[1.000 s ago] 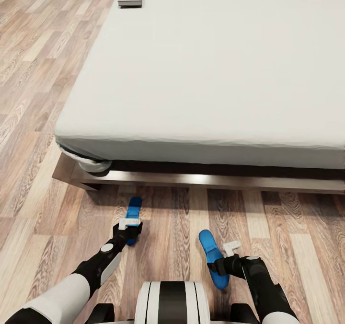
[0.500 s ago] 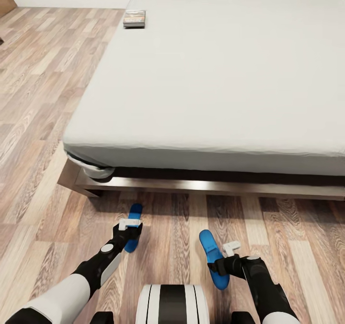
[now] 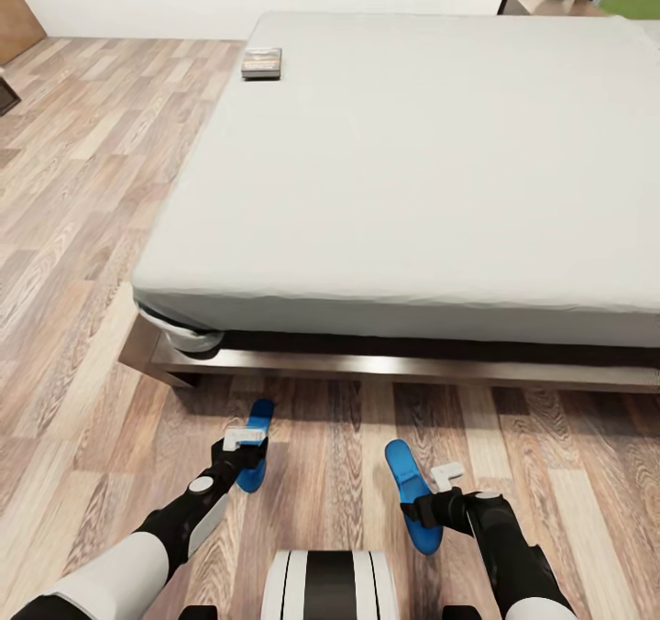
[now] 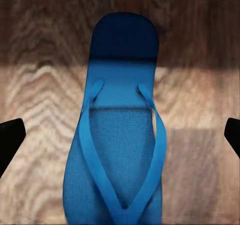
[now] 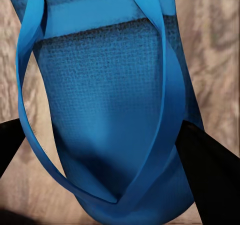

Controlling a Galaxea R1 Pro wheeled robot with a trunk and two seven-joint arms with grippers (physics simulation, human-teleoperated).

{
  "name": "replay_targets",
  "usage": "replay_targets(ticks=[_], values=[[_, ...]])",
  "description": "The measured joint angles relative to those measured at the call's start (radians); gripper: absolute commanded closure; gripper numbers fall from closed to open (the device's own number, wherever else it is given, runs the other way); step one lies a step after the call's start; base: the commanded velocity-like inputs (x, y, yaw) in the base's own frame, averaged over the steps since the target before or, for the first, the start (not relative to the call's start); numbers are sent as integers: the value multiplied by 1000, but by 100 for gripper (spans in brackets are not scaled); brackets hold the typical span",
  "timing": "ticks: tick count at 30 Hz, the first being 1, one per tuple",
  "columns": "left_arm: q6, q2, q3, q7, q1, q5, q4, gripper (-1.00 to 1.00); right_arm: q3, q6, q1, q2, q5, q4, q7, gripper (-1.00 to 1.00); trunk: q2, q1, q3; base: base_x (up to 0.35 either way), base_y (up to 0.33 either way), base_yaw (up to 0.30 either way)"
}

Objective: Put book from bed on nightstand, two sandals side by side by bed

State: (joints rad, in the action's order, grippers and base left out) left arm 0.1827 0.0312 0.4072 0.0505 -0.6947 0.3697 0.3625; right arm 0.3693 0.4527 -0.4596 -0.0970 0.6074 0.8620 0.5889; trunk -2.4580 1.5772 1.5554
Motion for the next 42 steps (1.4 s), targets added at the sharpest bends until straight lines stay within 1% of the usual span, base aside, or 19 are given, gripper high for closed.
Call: replay_targets(ticks=[5,9,11,16,37,39,42], values=[[1,2,0,2,4,2,-48,-100,1,-1,0,1,0,-2,-1,100,35,-19,-16,0,0,0],[2,9,-1,6,5,3,-93,-100,2,-2,0,1,0,-3,-2,100,35,-19,-16,0,0,0],[0,14,-2,8,5,3,-103,-100,3,-2,0,1,0,-3,-2,100,49,-27,-22,0,0,0],[-3,20,-8,6,6,6,-110,-100,2,-3,0,0,0,-3,-2,100,84,-46,-38,0,0,0],[-5,23,-11,11,6,3,-116,-100,3,-4,0,0,0,-3,-3,100,231,-127,-103,0,0,0],[-5,23,-11,12,6,3,-119,-100,3,-4,0,-1,1,-4,-6,100,231,-127,-103,0,0,0],[-5,23,-11,14,7,3,-124,-100,5,-4,0,-2,0,-8,-43,100,231,-127,-103,0,0,0]])
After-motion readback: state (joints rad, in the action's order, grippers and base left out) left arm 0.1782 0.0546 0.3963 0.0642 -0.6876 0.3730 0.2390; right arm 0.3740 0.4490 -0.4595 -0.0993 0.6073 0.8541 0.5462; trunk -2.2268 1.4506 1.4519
